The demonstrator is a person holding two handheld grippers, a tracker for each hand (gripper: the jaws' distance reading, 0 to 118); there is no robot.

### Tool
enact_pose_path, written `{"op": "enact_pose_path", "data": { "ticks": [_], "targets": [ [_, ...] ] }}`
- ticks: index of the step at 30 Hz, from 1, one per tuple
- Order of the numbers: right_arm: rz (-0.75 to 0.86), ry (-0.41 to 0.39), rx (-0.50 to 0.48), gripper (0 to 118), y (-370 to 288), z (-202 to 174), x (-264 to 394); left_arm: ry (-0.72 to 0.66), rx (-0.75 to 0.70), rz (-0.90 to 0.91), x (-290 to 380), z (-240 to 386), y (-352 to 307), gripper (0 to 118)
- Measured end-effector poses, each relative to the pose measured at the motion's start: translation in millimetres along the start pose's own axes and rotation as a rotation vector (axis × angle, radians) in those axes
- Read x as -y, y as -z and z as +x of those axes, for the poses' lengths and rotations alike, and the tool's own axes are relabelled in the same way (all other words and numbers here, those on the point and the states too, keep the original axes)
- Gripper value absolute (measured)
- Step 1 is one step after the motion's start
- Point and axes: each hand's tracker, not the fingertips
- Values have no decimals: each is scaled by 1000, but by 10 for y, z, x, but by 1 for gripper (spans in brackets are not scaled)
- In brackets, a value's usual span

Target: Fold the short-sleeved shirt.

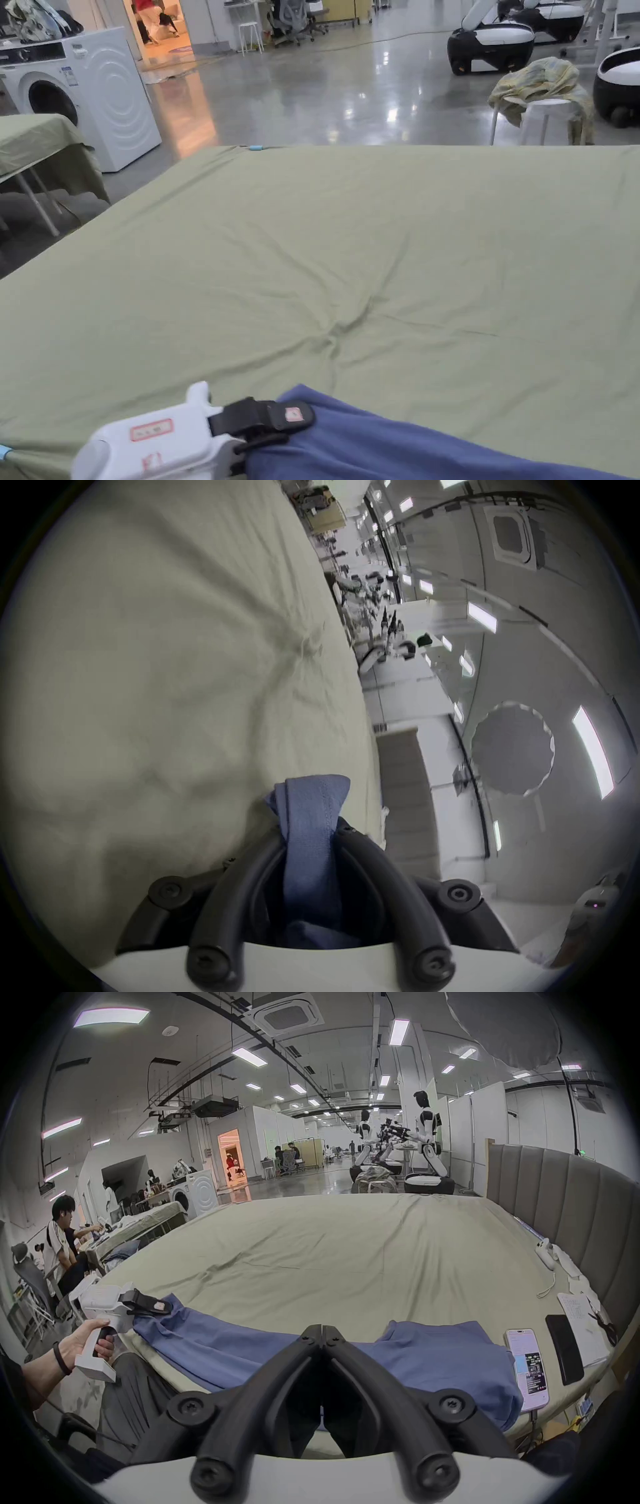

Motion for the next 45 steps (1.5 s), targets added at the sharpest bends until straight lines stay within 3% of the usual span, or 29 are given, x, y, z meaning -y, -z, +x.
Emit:
{"op": "enact_pose_path", "data": {
  "ticks": [1,9,13,17,20,25,26,28,29,31,32,33,34,41,44,45],
  "targets": [
    [5,10,-1,0,47,-130,15,71,-49,42,-38,143,-128,12],
    [16,131,-13,0,154,70,101,454,-320,163,-229,1186,-712,12],
    [20,162,-26,0,199,101,104,468,-269,93,285,1445,-143,12],
    [15,180,-45,0,182,96,100,601,-243,-21,956,1438,822,12],
    [3,158,-23,0,124,75,113,525,-172,-135,1299,1312,1497,12],
    [-33,120,44,0,197,169,166,690,-305,-241,1541,1236,2052,13],
    [-40,129,45,0,225,212,180,701,-320,-224,1481,1185,2033,17],
    [-45,168,46,0,264,274,203,667,-246,-200,1388,1204,1883,48],
    [-42,190,43,0,287,300,213,629,-166,-184,1326,1228,1761,54],
    [-41,231,32,0,356,343,224,569,-52,-157,1180,1213,1532,50],
    [-44,237,26,0,403,360,226,576,-59,-115,1134,1210,1457,42],
    [-48,234,26,0,449,365,218,599,-90,-76,1107,1195,1427,16],
    [-54,229,33,0,484,359,206,620,-156,-62,1173,1260,1432,7],
    [-48,227,32,0,555,287,136,535,-183,-402,1673,676,2294,4],
    [-65,202,44,0,602,258,120,579,-196,-382,1796,637,2433,4],
    [-68,195,46,0,314,107,104,585,-203,-384,1739,672,2405,4]
  ]
}}
